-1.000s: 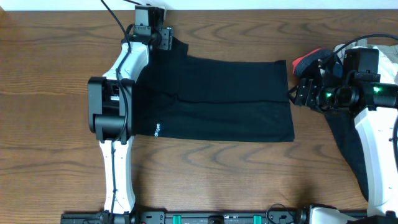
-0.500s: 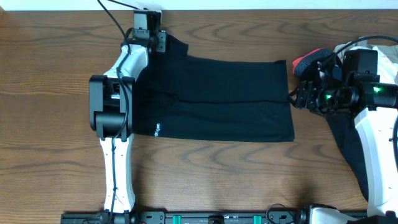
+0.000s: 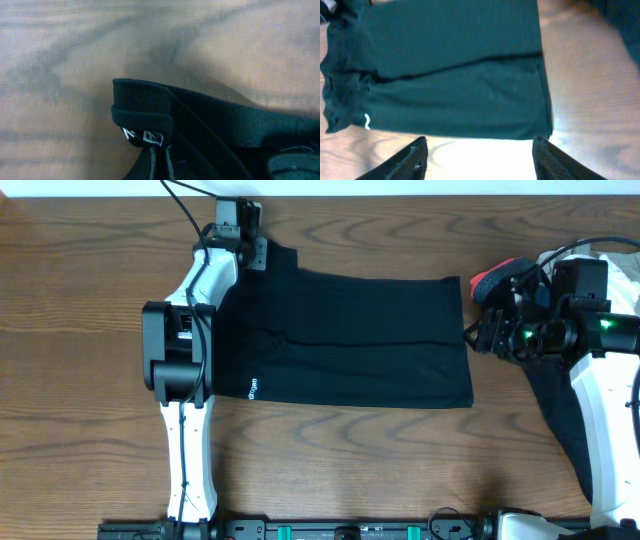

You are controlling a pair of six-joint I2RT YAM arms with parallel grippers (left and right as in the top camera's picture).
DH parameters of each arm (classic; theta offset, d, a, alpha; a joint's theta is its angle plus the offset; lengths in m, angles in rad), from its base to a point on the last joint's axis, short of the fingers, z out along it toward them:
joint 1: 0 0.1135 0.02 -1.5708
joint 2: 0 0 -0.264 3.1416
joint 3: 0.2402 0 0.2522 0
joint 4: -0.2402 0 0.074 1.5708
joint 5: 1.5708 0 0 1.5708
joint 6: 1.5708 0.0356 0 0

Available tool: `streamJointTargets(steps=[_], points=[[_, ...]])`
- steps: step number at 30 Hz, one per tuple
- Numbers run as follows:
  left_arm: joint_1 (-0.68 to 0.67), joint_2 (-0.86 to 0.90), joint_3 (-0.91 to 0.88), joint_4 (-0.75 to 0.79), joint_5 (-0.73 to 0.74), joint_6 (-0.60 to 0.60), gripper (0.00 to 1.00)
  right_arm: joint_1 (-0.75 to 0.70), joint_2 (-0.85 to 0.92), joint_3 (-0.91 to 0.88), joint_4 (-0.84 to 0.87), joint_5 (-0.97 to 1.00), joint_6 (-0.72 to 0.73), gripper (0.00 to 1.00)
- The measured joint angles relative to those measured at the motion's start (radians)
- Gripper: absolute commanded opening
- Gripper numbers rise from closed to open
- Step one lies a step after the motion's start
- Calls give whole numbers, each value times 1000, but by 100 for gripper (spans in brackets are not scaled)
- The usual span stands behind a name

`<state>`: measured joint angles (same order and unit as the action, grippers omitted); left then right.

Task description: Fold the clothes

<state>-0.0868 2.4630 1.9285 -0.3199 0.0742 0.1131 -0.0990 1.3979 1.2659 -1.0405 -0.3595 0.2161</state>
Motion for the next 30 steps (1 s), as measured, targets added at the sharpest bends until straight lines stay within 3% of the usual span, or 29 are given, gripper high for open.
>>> streamJointTargets(steps=[10,12,16,22,30], points=[[0,-190,-8,-243,0,16,6,0,87,0,251,56,2,50],[0,-244,-8,-286,0,18,6,0,153,0,316,61,2,51],[-1,-323,-7,-380,1,19,6,-3,323,6,431,66,1,64],[-12,-334,-8,-474,0,19,6,-27,560,131,515,67,-8,64],[-40,-334,-8,-485,0,18,6,-43,766,319,622,11,-16,63]])
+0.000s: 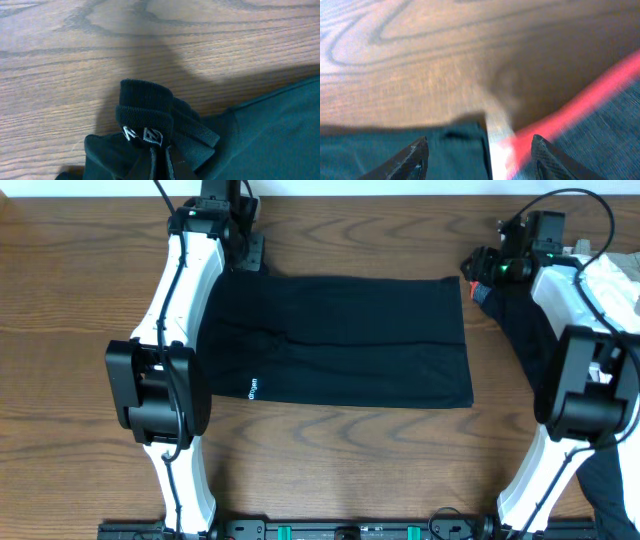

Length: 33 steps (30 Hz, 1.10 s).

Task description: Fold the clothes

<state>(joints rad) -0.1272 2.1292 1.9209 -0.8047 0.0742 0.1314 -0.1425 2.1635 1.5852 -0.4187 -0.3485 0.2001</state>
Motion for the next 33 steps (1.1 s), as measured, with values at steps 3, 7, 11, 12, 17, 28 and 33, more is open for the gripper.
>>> streamJointTargets(steps=[3,7,11,12,17,28,33], points=[[-6,0,0,-5,0,-3,6,3,54,9,32,-35,1,61],[-6,0,0,-21,0,-4,6,9,99,9,51,-55,0,58],[-6,0,0,-29,0,-4,6,17,108,17,60,-71,0,55],[-6,0,0,-31,0,-4,6,19,110,18,61,-73,1,54],[-6,0,0,-43,0,-4,6,33,121,25,72,-93,0,46],[-6,0,0,-58,0,-4,6,65,127,35,-10,-105,-22,2],[-6,0,0,-59,-11,-3,6,57,128,35,-32,-106,-26,1]])
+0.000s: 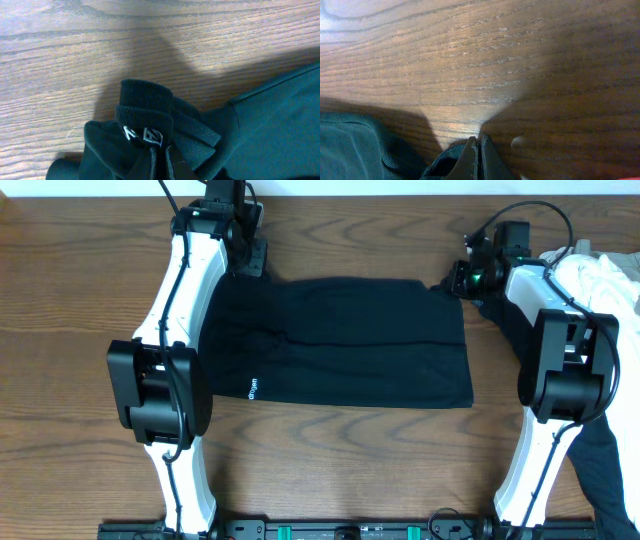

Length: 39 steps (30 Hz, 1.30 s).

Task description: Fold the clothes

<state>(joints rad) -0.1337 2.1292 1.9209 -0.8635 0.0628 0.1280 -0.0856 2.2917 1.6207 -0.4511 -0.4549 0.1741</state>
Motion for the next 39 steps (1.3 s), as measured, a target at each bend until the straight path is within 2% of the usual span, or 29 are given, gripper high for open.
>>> streamJointTargets(steps=[9,20,26,31,39], points=[[0,0,0,-9,-40,1,6,-28,-27,-7,-63,-32,-31,1],[0,0,0,-11,-44,1,6,-38,-196,-11,-140,-37,-118,1],[0,0,0,-30,-44,1,6,-38,-210,-12,-193,-39,-138,1],[0,0,0,-104,-44,1,6,-38,-210,-12,-286,-61,-181,1],[0,-37,-1,-301,-44,1,6,-37,-239,-14,-552,-177,-330,1]])
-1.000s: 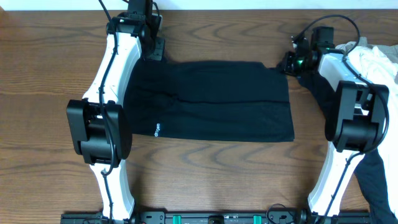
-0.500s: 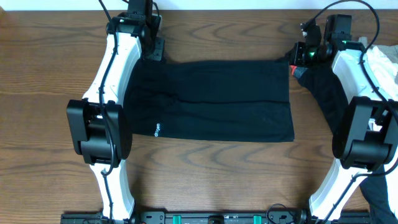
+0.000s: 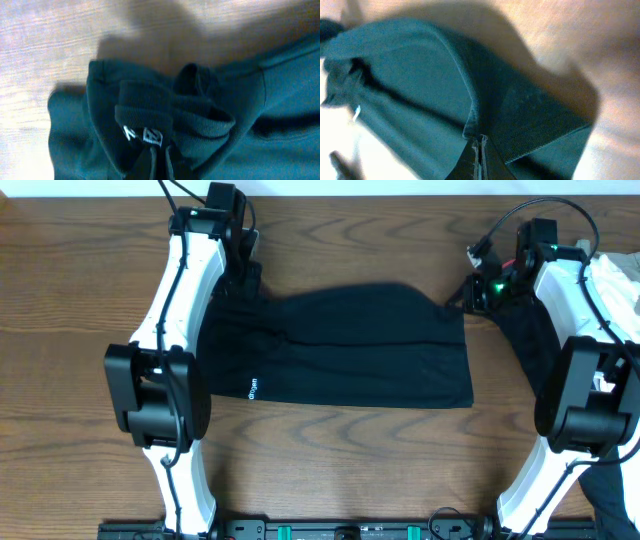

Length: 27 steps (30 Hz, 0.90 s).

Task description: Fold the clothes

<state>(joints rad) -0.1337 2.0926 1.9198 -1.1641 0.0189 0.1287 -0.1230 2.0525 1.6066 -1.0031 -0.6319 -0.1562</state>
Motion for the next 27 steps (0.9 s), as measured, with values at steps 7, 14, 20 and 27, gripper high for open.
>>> streamJointTargets(steps=[7,14,20,27], points=[[0,-72,0,-190,0,3,6,0,-179,-1,-207,117,-44,1],[0,-77,0,-307,-1,3,7,0,-277,-1,-297,252,-38,1],[0,-77,0,-363,-1,3,15,0,-277,-1,-367,285,-35,6],[0,-77,0,-390,-1,5,22,0,-277,-1,-399,296,-31,16]])
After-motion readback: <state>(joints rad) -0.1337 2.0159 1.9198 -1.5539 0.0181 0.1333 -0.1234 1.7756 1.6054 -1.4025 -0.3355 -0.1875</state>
